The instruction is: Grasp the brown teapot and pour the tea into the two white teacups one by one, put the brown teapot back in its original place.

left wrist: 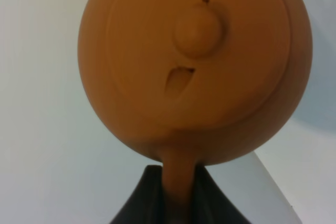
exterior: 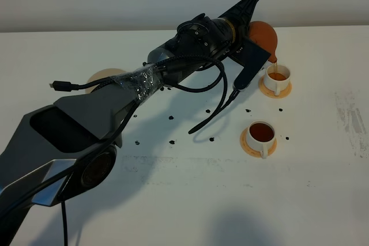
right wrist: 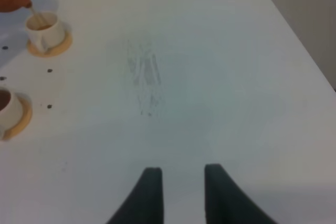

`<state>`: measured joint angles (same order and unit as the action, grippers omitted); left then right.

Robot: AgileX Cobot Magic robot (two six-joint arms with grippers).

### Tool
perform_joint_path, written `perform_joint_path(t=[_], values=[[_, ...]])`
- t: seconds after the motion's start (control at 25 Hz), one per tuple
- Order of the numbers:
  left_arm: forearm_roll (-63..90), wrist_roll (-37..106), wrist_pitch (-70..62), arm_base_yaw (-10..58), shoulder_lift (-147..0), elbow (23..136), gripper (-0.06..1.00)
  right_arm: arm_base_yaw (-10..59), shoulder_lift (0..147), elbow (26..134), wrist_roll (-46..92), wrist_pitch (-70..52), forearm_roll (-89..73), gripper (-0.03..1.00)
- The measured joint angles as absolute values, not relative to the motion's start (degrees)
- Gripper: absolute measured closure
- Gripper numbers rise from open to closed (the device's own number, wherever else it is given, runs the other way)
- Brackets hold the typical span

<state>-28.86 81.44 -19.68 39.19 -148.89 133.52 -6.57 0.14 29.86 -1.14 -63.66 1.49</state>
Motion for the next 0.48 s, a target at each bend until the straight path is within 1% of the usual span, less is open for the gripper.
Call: perform_joint_path(t=[0.48], values=[[-29.1, 82.1, -19.6, 39.2, -148.9, 133.5, 0.86, -6.6, 0.1, 29.9, -1.1, -63.7, 1.5, 0.75]])
